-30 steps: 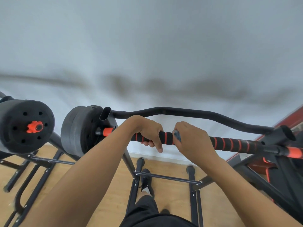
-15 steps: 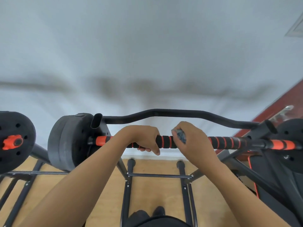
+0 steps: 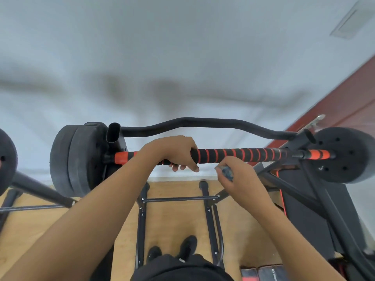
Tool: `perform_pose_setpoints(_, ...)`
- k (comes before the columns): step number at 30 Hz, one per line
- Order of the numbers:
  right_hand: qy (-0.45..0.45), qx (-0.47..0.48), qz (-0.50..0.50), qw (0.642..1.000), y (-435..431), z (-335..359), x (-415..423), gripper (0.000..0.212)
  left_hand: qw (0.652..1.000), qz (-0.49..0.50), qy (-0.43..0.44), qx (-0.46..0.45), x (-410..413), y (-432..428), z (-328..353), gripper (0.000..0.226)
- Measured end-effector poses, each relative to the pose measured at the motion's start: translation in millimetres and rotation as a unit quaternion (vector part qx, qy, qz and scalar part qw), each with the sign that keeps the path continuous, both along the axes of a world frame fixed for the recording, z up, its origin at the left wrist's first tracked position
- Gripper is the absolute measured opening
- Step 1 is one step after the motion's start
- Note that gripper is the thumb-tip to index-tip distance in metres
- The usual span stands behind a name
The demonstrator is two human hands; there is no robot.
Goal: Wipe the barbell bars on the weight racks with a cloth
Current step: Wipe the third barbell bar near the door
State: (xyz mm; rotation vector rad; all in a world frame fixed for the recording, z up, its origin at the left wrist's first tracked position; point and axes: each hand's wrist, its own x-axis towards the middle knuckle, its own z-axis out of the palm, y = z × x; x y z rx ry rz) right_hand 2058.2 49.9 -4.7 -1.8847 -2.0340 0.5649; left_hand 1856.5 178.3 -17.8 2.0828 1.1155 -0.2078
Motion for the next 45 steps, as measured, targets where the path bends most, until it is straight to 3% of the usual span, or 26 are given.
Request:
perform_pose_setpoints(1,0.031,0.021,-0.023,0.999,2.5,4.2,6.5,0.005,0.995,-0.017,0.010,0.099,-2.0,-4.8,-1.8,0.034)
perform_pose_setpoints(4,0.063,0.061,-0.056,0.995,27.6,20.3,15.9,0.009,0.930,-0.062,0.071,0.356,-2.0,-28.0,-12.2,0.038)
perform_pose_setpoints(8,-0.004,0.039,0.012,0.999,70.2,20.8,5.2,0.015,0.893,0.006,0.098,0.439,20.3,-58.0,-32.2,0.028)
perform_pose_setpoints(11,-0.070,-0.024,0.071,0.995,85.4,11.9,-6.2,0.017,0.889,0.073,0.137,0.431,34.0,-59.9,-33.2,0.016)
perform_pose_setpoints(13,-0.115,-0.012,0.083,0.990,84.8,7.4,-8.4,0.020,0.900,0.089,0.150,0.399,35.9,-53.2,-28.1,0.013)
perform_pose_setpoints(18,-0.082,0.009,0.106,0.991,74.6,4.3,2.0,0.012,0.936,0.077,0.159,0.306,36.8,-36.5,-12.4,0.014)
perform_pose_setpoints(21,-0.060,0.004,0.110,0.992,66.4,6.0,6.1,0.007,0.988,0.072,0.120,0.066,33.2,-12.1,-3.2,0.018)
perform_pose_setpoints(23,-0.070,-0.006,0.122,0.990,65.3,6.2,9.5,0.005,0.986,0.071,0.084,-0.123,31.7,3.2,0.2,0.027)
perform_pose_setpoints(25,-0.092,-0.011,0.135,0.987,68.6,7.2,11.9,0.004,0.974,0.065,0.072,-0.206,29.6,9.5,2.0,0.038)
perform_pose_setpoints(27,-0.107,-0.012,0.143,0.984,74.3,8.1,11.6,0.005,0.986,0.063,0.067,-0.137,28.1,3.5,5.2,0.041)
perform_pose_setpoints(29,-0.118,-0.021,0.141,0.983,79.2,9.9,8.0,0.008,0.989,0.063,0.100,0.093,28.5,-15.0,5.3,0.041)
perform_pose_setpoints(31,-0.121,-0.019,0.136,0.983,82.6,9.8,4.0,0.008,0.941,0.058,0.139,0.304,31.3,-39.9,-5.8,0.035)
perform_pose_setpoints(35,-0.125,0.001,0.127,0.984,78.3,8.9,2.3,0.008,0.891,0.056,0.139,0.428,37.4,-64.2,-40.6,0.022)
perform_pose_setpoints(41,-0.078,0.042,0.072,0.994,54.7,1.8,-2.2,0.005,0.921,0.091,0.140,0.353,42.5,-49.1,-20.8,0.011)
perform_pose_setpoints(43,-0.081,0.038,0.063,0.994,46.6,-0.1,-2.6,0.006,0.951,0.089,0.151,0.253,40.3,-33.5,-10.9,0.013)
perform_pose_setpoints(45,-0.083,0.039,0.060,0.994,41.1,-1.2,-0.9,0.006,0.983,0.082,0.135,0.092,37.4,-11.8,-2.2,0.017)
